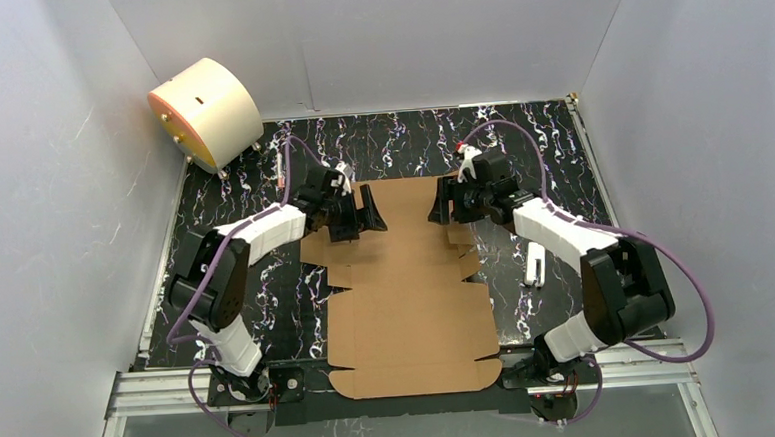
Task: Fold the paper box
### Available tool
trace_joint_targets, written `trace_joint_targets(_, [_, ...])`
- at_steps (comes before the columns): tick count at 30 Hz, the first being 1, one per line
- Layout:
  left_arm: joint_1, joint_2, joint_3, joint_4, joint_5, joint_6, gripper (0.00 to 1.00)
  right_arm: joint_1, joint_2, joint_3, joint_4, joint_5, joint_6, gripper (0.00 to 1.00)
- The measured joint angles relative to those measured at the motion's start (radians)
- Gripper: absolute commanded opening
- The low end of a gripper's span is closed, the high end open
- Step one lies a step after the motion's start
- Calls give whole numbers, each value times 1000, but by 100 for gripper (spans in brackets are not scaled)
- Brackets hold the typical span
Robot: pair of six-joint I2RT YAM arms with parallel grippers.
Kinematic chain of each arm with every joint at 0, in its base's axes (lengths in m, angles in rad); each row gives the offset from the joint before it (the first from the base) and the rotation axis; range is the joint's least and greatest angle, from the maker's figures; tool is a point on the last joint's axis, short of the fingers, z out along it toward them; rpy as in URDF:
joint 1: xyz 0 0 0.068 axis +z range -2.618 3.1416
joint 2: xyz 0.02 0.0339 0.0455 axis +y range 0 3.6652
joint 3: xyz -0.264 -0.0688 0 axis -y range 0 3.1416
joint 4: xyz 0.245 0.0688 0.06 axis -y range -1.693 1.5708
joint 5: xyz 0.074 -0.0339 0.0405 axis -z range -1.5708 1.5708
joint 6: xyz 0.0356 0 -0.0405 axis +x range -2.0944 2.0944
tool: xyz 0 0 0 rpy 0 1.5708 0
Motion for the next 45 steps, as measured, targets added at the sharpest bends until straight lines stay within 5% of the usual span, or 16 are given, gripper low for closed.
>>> trace_joint_targets(9, [129,-138,84,-84,1,46,84,-1,-116,23,-57,85,-68,85])
trace_joint_targets(19, [282,-96,233,-205,-1,130,82,-7,-237,21,-71,141,-102,93])
trace_joint_targets(32, [319,287,563,-300,29,212,63,-7,-251,-40,-16,112,-103,94])
trace_joint_targets(45, [319,458,682,-336,108,221,34,-8,-185,-45,43,67,-103,93])
